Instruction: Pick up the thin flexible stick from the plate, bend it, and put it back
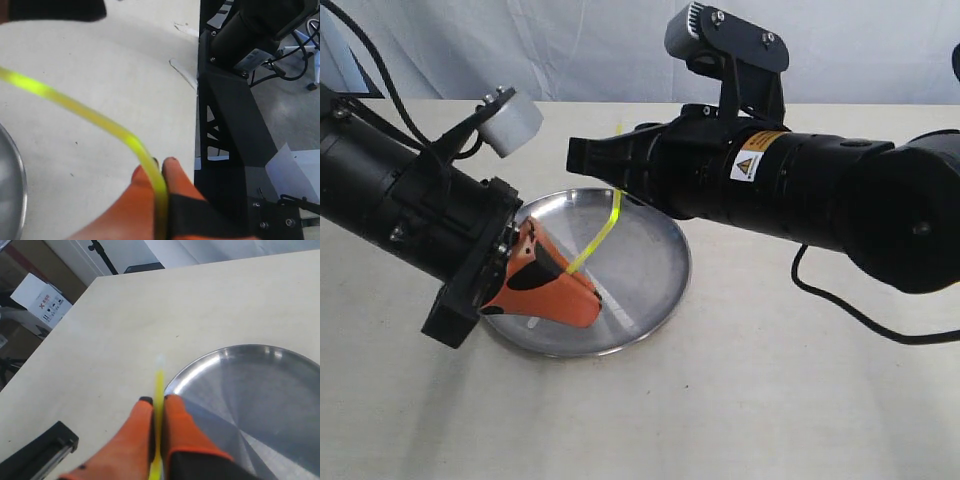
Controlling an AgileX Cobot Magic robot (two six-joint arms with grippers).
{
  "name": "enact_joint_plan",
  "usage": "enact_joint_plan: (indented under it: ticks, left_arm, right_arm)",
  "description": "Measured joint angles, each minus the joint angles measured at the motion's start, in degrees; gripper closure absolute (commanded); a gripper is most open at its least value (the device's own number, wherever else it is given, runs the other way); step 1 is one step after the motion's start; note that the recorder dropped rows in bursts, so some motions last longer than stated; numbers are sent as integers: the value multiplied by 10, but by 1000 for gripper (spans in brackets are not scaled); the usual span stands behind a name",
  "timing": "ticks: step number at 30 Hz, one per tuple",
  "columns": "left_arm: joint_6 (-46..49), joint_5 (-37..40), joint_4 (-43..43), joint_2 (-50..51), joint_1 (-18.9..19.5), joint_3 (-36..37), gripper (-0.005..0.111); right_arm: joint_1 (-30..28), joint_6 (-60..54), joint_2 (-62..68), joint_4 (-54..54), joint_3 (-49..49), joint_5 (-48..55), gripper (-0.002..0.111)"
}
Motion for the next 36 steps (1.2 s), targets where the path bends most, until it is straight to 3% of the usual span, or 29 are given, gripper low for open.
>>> enact_joint_plan:
  ticks: [27,36]
  left_arm:
    - [6,-60,-30,-13,0,-1,106]
    - [-59,-105,-11,-14,0,-1,106]
  right_arm:
    - [-1,0,5,-4,2,45,108]
    - [0,0,8,-4,5,54,108]
